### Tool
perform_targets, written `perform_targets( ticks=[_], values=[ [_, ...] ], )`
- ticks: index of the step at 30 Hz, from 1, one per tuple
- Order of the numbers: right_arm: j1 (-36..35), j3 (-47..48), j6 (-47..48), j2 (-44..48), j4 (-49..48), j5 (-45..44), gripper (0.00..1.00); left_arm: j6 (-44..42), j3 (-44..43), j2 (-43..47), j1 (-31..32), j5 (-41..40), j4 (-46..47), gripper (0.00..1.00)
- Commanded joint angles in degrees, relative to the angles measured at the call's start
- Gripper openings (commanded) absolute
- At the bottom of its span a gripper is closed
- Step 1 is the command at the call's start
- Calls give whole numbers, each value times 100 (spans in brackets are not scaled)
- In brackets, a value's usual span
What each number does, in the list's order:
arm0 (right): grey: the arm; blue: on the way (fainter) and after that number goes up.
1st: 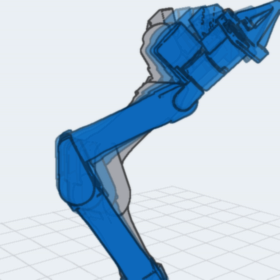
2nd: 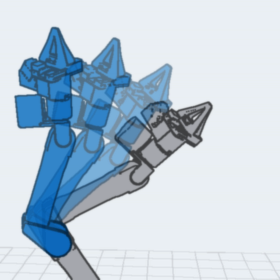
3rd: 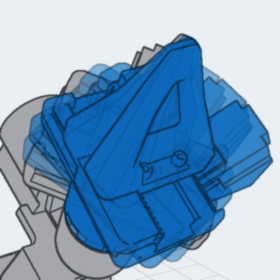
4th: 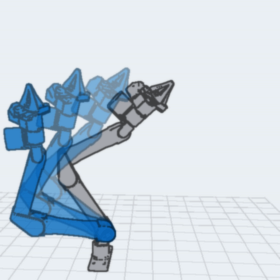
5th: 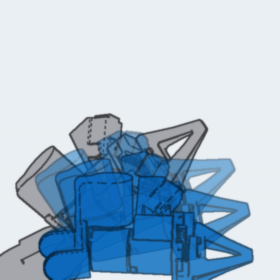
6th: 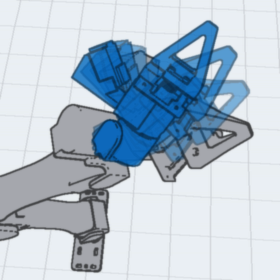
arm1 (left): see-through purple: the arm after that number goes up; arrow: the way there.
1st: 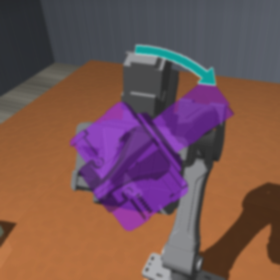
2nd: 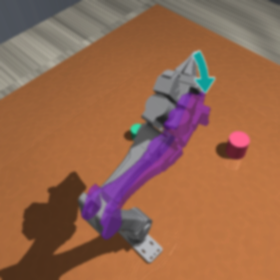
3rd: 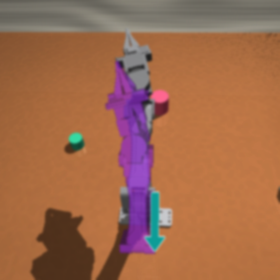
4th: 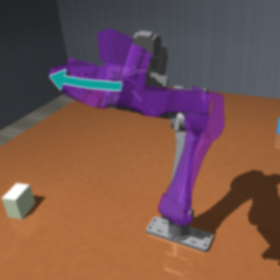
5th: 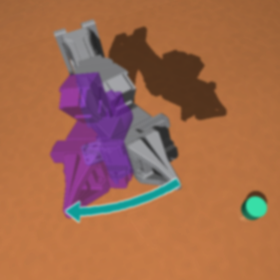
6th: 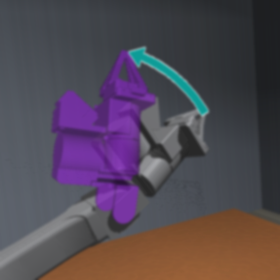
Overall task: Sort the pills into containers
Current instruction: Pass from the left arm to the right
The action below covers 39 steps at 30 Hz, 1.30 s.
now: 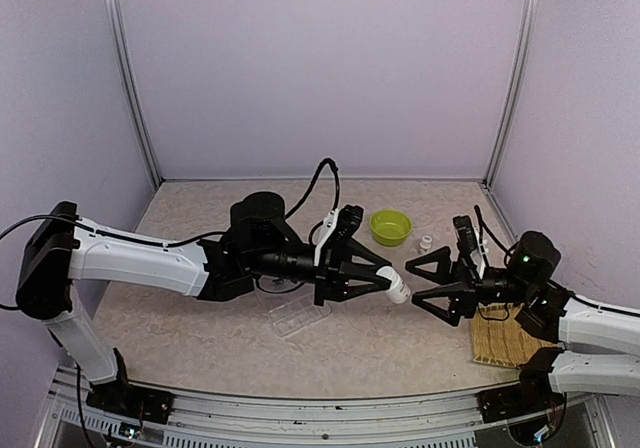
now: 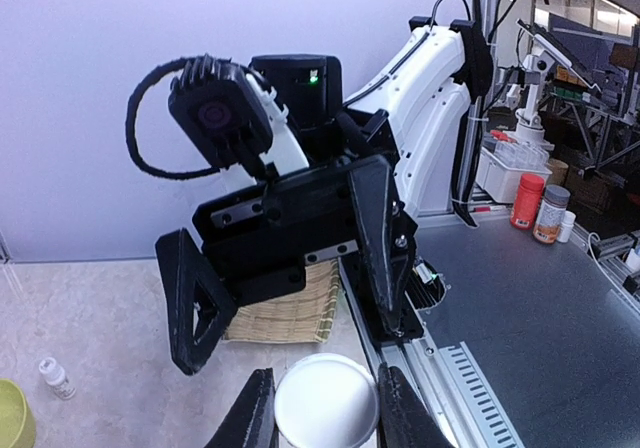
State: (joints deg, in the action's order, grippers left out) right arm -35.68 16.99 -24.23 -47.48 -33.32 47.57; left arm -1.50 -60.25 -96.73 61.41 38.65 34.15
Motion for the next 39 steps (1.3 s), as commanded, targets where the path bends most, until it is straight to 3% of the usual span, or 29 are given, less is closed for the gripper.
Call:
perform_targets(
  ticks=[1,16,28,39],
  values=[
    [-215,190,-38,-153,-338,132,97,51,95,233,109,-89,669,16],
    [-779,314,-844,-595,-1600,197,90,98,301,185,350,-273,1438,16],
    [-910,400,-998,-805,-1952,383,79,273,393,156,372,-283,1809,16],
    [-1037,458,-977,-859,-2131,524,75,507,427,138,372,-149,2067,16]
  ],
)
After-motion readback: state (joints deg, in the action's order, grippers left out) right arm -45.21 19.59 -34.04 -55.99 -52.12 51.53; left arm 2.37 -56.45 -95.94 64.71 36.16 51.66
